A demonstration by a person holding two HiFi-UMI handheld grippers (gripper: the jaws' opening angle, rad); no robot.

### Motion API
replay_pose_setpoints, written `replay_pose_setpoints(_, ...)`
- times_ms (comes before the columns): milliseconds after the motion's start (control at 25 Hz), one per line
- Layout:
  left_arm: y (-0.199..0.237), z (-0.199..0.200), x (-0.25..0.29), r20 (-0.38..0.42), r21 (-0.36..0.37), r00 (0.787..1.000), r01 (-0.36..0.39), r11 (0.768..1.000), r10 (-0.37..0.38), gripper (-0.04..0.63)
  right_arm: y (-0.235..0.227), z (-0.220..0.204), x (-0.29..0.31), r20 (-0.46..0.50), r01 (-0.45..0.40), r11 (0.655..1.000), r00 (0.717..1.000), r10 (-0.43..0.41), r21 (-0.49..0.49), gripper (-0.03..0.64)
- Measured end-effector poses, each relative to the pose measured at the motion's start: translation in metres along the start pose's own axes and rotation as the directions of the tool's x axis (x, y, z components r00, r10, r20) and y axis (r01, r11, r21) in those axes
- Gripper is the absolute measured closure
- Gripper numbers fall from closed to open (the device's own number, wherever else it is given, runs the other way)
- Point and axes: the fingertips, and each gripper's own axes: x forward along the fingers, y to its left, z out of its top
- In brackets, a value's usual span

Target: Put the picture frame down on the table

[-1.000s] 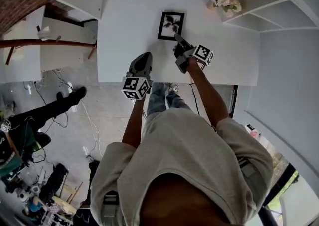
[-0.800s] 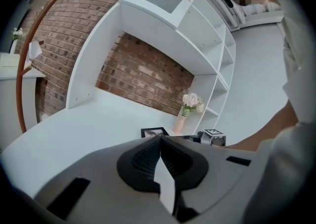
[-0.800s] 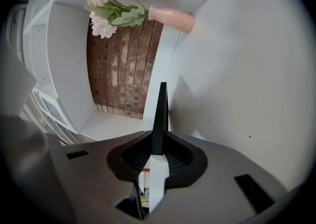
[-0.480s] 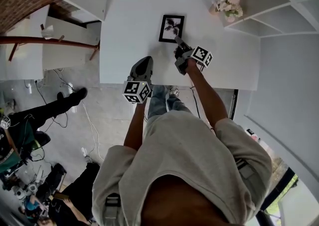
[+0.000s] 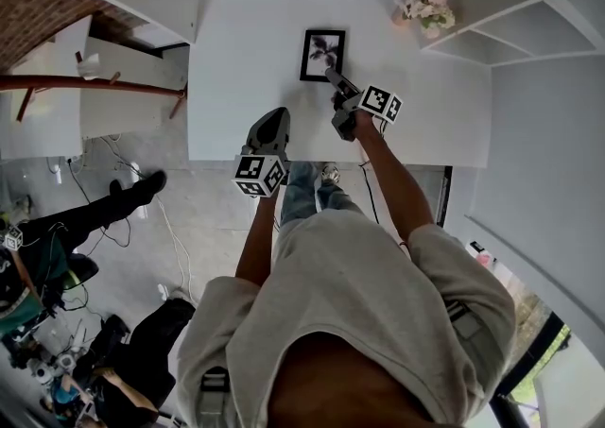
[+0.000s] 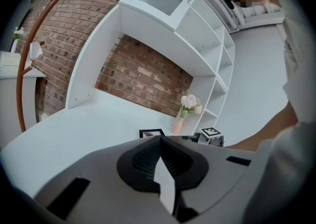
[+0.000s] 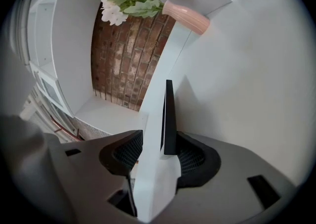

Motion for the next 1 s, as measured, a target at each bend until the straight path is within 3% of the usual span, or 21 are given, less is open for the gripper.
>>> replay_pose_setpoints(160,-0.001,-0.001,-0.001,0.002,0.002,1.0,0.002,1.0,-0.002,0.578,0.002,-0.006,0.002,-0.061,0.05,0.988,0.996,-0.059,-0.147,0.394)
replay_pose_setpoints(320,-0.002,-0.002,-0.004,0.003,-0.001,1.0,0.001,1.0,-0.001,0.578,0.0,-0.013,0.003,-0.123,0.092,0.947,0.983,-0.136,-0.309,0.39)
replay_pose_setpoints(440,-0.002,-0.001,-0.006,0.006,-0.002,1.0,-0.003,1.0,0.003,0.578,-0.003,-0.018,0.002,-0.159,0.119,0.895,0.966,-0.205,-0.43,0.388)
replay_pose_setpoints(600,0.0,-0.001,-0.009,0.011,-0.004,1.0,-0.01,1.0,0.01,0.578,-0.011,-0.023,0.001,-0.166,0.161,0.791,0.935,-0.314,-0.591,0.391)
replay_pose_setpoints(800,0.001,-0.001,-0.012,0.017,-0.005,1.0,-0.013,1.0,0.013,0.578,-0.015,-0.029,0.0,-0.162,0.166,0.688,0.908,-0.387,-0.707,0.396)
replay_pose_setpoints(1000,0.001,0.0,-0.014,0.02,-0.007,1.0,-0.016,1.0,0.016,0.578,-0.019,-0.029,-0.001,-0.151,0.176,0.639,0.893,-0.423,-0.749,0.396)
